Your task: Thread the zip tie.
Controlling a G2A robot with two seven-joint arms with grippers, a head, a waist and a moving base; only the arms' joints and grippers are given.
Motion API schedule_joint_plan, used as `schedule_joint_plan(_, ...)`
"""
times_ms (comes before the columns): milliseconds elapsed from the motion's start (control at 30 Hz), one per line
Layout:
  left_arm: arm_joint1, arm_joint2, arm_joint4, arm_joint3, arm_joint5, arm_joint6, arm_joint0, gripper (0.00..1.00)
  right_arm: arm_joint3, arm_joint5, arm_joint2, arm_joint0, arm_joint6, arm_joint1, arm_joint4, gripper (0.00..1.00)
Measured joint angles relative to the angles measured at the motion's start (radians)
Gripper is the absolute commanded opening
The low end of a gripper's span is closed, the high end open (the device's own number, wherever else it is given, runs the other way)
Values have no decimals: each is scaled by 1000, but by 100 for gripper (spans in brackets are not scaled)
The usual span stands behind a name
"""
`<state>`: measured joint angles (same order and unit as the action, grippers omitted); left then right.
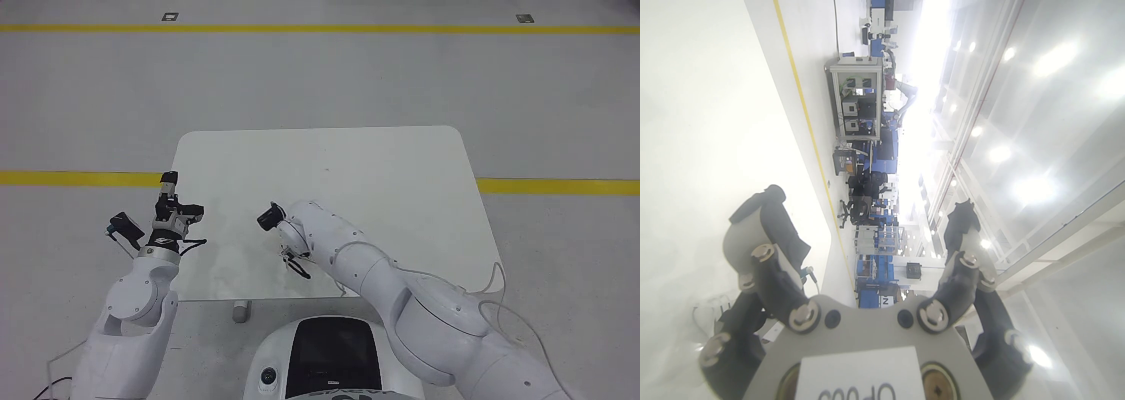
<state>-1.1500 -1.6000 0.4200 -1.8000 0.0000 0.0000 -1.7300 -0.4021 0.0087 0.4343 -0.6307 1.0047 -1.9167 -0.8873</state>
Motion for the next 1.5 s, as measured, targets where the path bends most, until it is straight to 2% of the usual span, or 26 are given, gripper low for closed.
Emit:
schedule_joint_plan(367,0,0,0,0,0,0,0,100,-11,19,13,1,-4,-3,-22,0)
schedule_joint_plan(867,0,0,0,0,0,0,0,100,-78,41,40,-10,4,23,-78,0)
schedule_joint_plan(1167,0,0,0,0,0,0,0,100,-163,41,67,-42,5,57,-122,0)
schedule_joint_plan(1500,0,0,0,0,0,0,0,100,-307,35,124,-87,53,117,-188,0)
